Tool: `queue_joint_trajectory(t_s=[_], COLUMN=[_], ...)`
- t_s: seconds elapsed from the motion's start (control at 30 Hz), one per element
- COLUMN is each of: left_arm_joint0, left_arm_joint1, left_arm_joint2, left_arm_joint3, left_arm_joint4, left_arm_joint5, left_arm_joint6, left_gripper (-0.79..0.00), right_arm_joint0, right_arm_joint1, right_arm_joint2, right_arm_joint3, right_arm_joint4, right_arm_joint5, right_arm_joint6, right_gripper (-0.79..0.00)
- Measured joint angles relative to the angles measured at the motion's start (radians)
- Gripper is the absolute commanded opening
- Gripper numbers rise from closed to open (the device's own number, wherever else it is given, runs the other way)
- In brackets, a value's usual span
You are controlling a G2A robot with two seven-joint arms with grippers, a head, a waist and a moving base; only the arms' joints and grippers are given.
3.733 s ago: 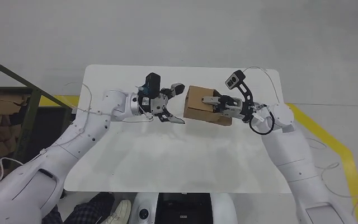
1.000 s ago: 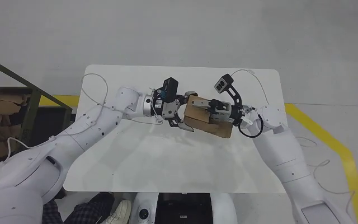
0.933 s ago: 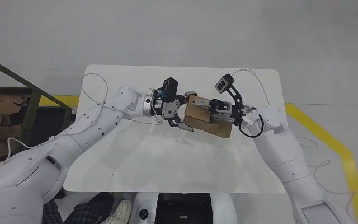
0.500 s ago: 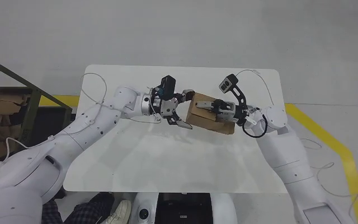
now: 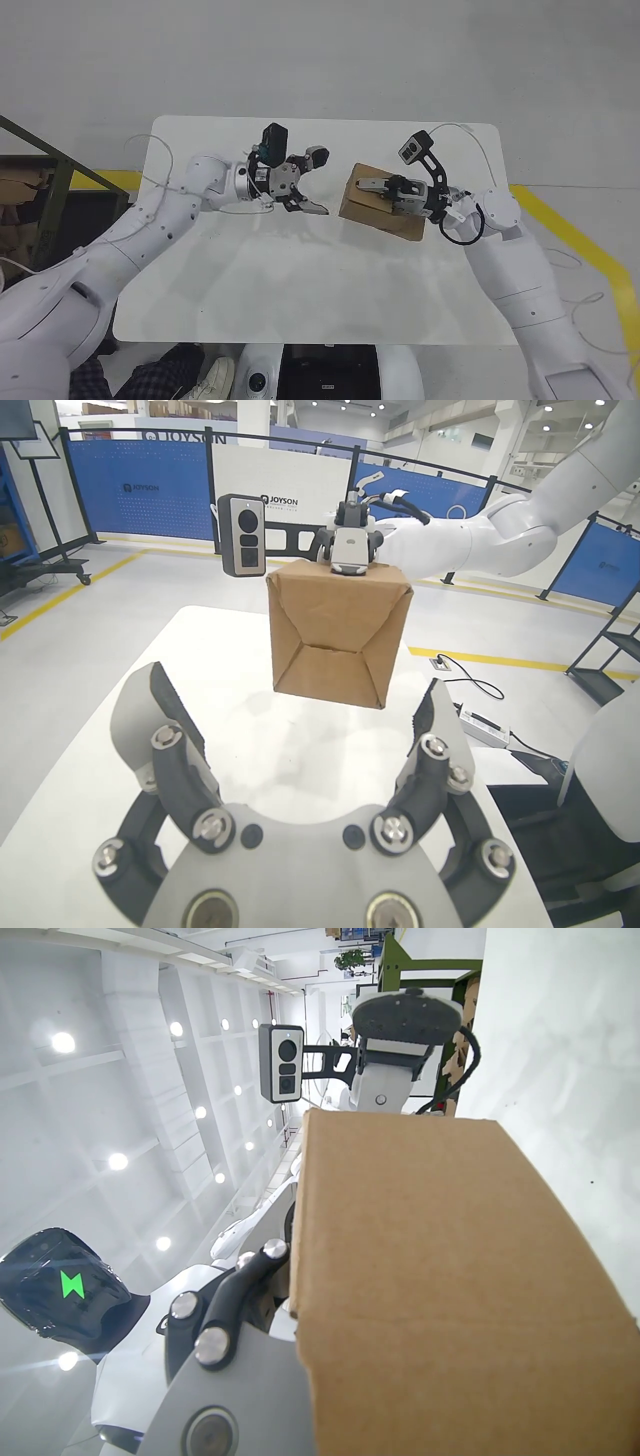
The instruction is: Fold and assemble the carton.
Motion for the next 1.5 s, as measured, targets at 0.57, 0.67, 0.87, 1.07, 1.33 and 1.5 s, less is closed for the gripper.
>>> queue_joint_trajectory(t_s=[0.57, 0.67, 0.87, 1.07, 1.33, 1.5], left_arm_joint0=[-0.017, -0.021, -0.026, -0.029, -0.031, -0.029], left_arm_joint1=[-0.041, -0.047, -0.053, -0.057, -0.056, -0.053], left_arm_joint2=[0.065, 0.075, 0.089, 0.096, 0.099, 0.098], left_arm_joint3=[-0.040, -0.033, -0.021, -0.015, 0.000, 0.009], left_arm_joint4=[-0.036, -0.047, -0.070, -0.082, -0.106, -0.123], left_arm_joint5=[0.000, 0.000, 0.000, 0.000, 0.000, 0.000], left_arm_joint6=[-0.123, -0.131, -0.142, -0.151, -0.138, -0.127], left_gripper=[-0.092, -0.188, -0.292, -0.339, -0.409, -0.400], right_arm_joint0=[0.017, 0.018, 0.022, 0.024, 0.026, 0.029], right_arm_joint1=[-0.005, -0.006, -0.007, -0.008, -0.008, -0.007], right_arm_joint2=[-0.029, -0.034, -0.039, -0.045, -0.047, -0.042], right_arm_joint3=[-0.016, -0.018, -0.015, -0.014, -0.013, -0.013], right_arm_joint4=[-0.017, -0.017, -0.018, -0.018, -0.023, -0.033], right_arm_joint5=[-0.019, -0.021, -0.020, -0.023, -0.025, -0.023], right_arm_joint6=[-0.001, 0.002, 0.008, 0.008, -0.001, -0.008], right_gripper=[-0.785, -0.785, -0.785, -0.785, -0.080, 0.000])
